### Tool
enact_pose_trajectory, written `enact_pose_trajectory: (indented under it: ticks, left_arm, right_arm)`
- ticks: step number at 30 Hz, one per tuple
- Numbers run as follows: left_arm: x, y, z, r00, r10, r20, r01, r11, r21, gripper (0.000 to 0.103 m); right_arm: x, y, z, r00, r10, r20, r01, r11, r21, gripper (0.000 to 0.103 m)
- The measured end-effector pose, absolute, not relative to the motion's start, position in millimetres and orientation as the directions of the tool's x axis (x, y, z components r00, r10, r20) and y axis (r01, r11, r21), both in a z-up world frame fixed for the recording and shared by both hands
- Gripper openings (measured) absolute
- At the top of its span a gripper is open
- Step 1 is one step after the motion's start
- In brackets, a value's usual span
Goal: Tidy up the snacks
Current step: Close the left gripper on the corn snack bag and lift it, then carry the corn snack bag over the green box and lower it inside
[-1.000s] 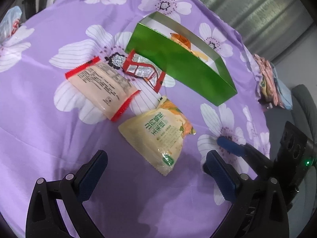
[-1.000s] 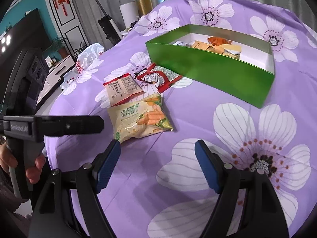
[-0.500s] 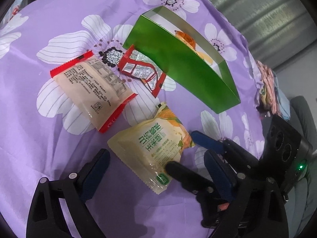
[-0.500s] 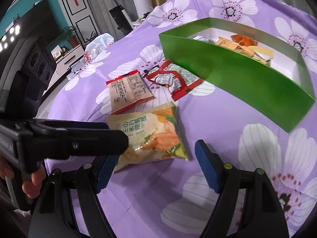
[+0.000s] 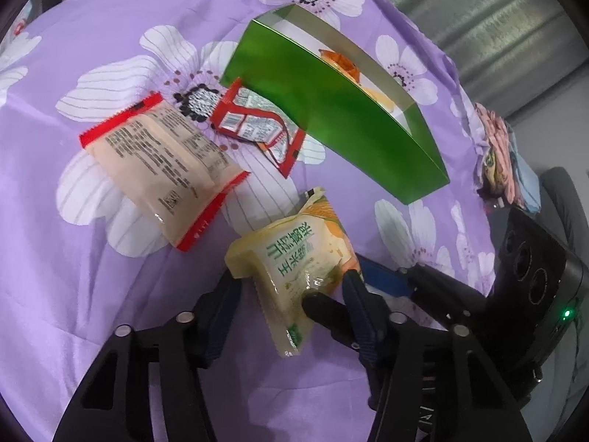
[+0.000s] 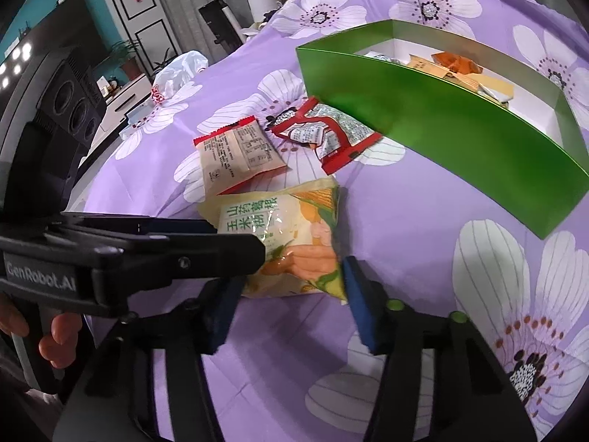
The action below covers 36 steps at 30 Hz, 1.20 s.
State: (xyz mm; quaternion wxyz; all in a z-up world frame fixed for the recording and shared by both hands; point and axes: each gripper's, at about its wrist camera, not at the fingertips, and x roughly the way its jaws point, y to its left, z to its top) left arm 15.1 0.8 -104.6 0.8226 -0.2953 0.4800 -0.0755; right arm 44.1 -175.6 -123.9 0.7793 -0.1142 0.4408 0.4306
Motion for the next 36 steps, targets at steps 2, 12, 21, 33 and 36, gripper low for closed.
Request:
enact_pose_trajectory:
  ticks: [2,12,21,33,36]
  left_arm:
    - [17,-1,-109,0.520,-0.441,-0.731,-0.146,0.798,-0.585,0.041]
    - [11,-4,-98,0.527,-0.425,-0.736,-0.113,0.823,-0.557,0.033]
    - [5,-9,-83,0.543,-0.428,-0.722,-0.072,0.833,-0.548,0.030]
    - [2,-17,-68,0.565,-0.423,-0.708,-0.034,0.846,-0.532,0.030]
    - [0,-18,-63,0.572,-0.422,-0.703,-0.026,0.848,-0.529,0.030]
  right_arm:
    - [40,-173,-125,0.242,0.566,-0.788,-0.778,0.598,0.191,0.043]
    - [21,-174,-118,0.291,0.560,-0.776,-0.785,0.603,0.141,0.023]
    - [15,-185,-106,0.322,0.585,-0.744,-0.766,0.623,0.158,0.013]
    - [9,-193,-93,0.358,0.599,-0.716,-0.768,0.625,0.138,0.013]
    - [7,-195,-88,0.366,0.604,-0.708,-0.770,0.624,0.134,0.013]
